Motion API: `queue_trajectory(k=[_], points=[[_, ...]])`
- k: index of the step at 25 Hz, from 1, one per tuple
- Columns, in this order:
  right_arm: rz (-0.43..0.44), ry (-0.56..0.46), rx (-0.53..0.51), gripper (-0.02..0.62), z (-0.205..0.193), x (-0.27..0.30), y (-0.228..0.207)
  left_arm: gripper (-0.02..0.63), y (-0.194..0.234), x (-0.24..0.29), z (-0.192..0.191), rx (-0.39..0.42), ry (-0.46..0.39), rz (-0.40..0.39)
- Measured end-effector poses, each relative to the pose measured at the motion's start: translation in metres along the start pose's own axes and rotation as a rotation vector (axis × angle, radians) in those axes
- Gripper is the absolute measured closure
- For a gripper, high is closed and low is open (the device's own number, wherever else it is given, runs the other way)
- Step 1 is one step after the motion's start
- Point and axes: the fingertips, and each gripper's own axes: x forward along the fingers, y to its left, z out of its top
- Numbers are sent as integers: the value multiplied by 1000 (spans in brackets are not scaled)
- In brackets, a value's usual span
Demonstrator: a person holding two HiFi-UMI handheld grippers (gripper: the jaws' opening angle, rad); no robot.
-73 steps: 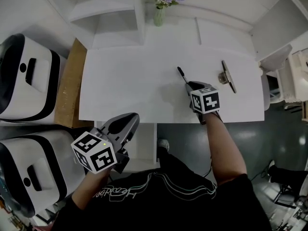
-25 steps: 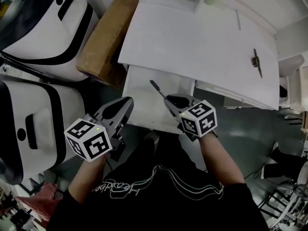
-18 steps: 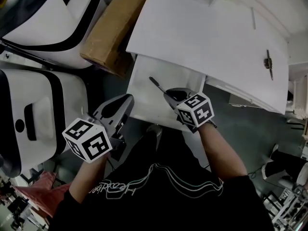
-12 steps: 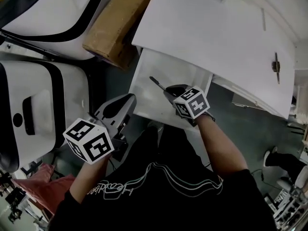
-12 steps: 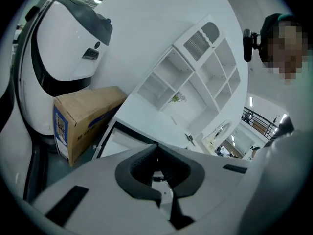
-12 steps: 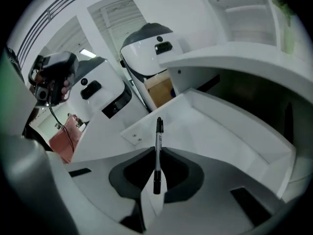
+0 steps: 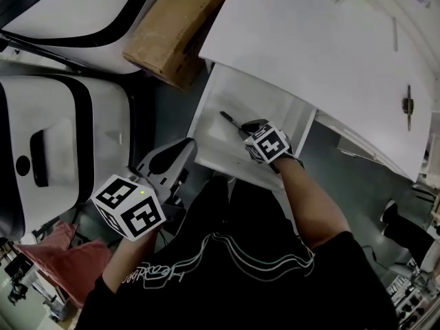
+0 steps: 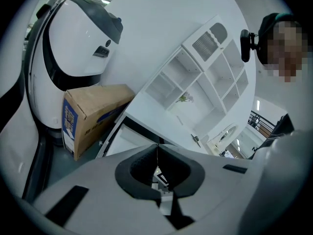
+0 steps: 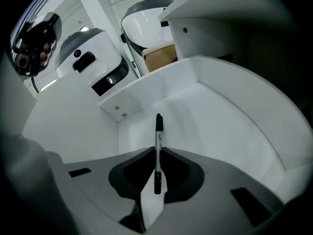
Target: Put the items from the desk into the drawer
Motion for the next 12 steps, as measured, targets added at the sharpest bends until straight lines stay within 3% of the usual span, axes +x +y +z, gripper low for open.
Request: queue_trajectory(k=[4, 7, 10, 12], points=[[-30, 68, -61, 531, -7, 13, -4, 584, 7, -1, 5, -7, -13, 23], [-4, 97, -74, 529, -9, 15, -4, 584, 9, 2, 16, 2, -33, 26], [26, 89, -56, 427, -7, 12, 0, 584, 5, 2, 24, 19, -47, 16], [10, 64, -43, 419, -1, 2, 1, 584, 0, 0, 28, 31, -48, 5]])
